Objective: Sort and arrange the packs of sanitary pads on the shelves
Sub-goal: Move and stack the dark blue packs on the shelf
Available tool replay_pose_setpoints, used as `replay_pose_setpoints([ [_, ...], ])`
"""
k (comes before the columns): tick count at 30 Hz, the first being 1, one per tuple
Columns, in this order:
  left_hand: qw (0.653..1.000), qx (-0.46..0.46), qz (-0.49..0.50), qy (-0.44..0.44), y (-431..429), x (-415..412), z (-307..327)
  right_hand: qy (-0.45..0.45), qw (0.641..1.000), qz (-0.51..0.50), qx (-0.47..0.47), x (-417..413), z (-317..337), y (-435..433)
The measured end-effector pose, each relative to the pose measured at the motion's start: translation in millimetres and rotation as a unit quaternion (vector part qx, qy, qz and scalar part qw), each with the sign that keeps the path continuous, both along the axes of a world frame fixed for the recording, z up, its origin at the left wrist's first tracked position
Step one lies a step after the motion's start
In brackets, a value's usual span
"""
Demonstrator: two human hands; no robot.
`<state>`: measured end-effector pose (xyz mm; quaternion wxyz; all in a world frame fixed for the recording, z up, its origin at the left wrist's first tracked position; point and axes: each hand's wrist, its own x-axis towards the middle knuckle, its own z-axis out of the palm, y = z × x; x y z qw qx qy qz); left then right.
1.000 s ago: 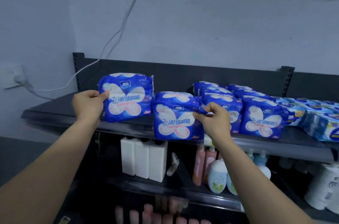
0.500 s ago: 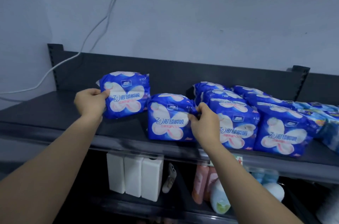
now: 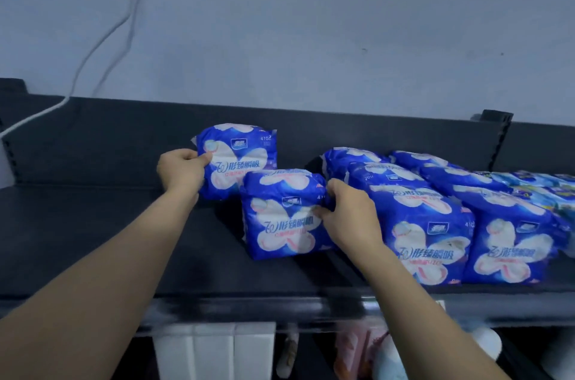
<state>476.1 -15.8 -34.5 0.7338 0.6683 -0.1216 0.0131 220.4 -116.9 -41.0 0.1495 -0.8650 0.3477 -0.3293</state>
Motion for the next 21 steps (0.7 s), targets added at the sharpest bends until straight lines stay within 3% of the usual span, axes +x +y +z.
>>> replay_pose_setpoints([
  [7,0.994,0.033,-0.108,-0.003,-68,9,-11,0.125,0.981,-0.109,-0.100,11,-1,-12],
  [21,0.946,0.043,-0.311,0.079,-101,-1,-36,0.103,0.977,-0.168,-0.076,28,-15,-24],
])
